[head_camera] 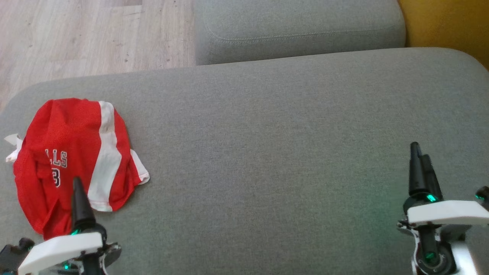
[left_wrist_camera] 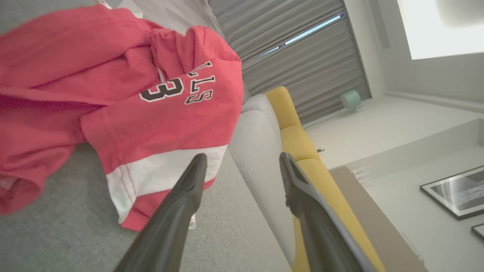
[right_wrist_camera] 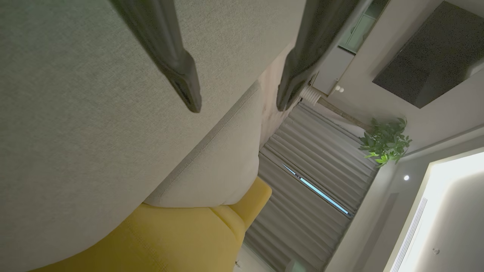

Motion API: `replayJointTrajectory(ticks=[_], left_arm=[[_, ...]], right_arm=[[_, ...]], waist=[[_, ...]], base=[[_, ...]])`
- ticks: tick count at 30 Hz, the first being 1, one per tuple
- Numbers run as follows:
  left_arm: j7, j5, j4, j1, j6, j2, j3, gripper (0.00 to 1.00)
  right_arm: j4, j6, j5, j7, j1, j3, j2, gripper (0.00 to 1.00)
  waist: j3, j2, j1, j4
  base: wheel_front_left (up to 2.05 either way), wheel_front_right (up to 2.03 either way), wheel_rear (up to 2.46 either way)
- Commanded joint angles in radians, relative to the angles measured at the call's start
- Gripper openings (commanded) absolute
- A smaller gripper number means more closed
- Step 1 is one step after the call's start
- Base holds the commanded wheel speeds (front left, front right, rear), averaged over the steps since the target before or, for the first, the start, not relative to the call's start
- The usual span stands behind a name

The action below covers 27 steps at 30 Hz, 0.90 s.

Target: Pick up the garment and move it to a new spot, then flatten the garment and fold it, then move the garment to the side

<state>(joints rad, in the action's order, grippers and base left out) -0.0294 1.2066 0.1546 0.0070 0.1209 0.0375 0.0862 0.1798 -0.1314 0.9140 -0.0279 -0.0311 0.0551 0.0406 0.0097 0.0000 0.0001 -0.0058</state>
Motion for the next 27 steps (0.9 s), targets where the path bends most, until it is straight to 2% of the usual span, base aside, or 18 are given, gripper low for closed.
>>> replayJointTrajectory(ticks=[1,11,18,21,22,27], left_arm=[[-0.013,-0.038,-0.046,-0.035,-0.009,0.008,0.0,1.0],[-0.043,-0.267,-0.092,-0.027,-0.04,0.008,-0.079,1.0],[-0.064,-0.383,-0.123,-0.032,-0.065,0.009,-0.113,1.0],[-0.07,-0.421,-0.132,-0.038,-0.07,0.009,-0.12,1.0],[-0.079,-0.48,-0.141,-0.045,-0.072,0.009,-0.131,1.0],[-0.094,-0.574,-0.146,-0.045,-0.071,0.01,-0.161,1.0]], right_arm=[[-0.045,0.0,-0.04,-0.017,-0.04,-0.02,0.005,1.0],[-0.058,0.0,-0.212,-0.046,-0.033,-0.062,0.006,1.0],[-0.068,0.0,-0.32,-0.067,-0.032,-0.084,0.006,1.0],[-0.073,0.0,-0.352,-0.073,-0.033,-0.088,0.006,1.0],[-0.08,0.0,-0.4,-0.082,-0.035,-0.099,0.007,1.0],[-0.09,0.0,-0.479,-0.096,-0.037,-0.115,0.007,1.0]], waist=[[0.001,0.0,-0.0001,-0.001],[0.006,0.0,-0.0001,-0.01],[0.009,0.0,-0.0001,-0.015],[0.011,0.0,-0.0001,-0.016],[0.012,0.0,-0.0001,-0.019],[0.012,0.0,-0.0001,-0.024]], base=[[0.0,0.0,0.0],[0.0,0.0,0.0],[0.0,0.0,0.0],[0.0,0.0,0.0],[0.0,0.0,0.0],[0.0,0.0,0.0]])
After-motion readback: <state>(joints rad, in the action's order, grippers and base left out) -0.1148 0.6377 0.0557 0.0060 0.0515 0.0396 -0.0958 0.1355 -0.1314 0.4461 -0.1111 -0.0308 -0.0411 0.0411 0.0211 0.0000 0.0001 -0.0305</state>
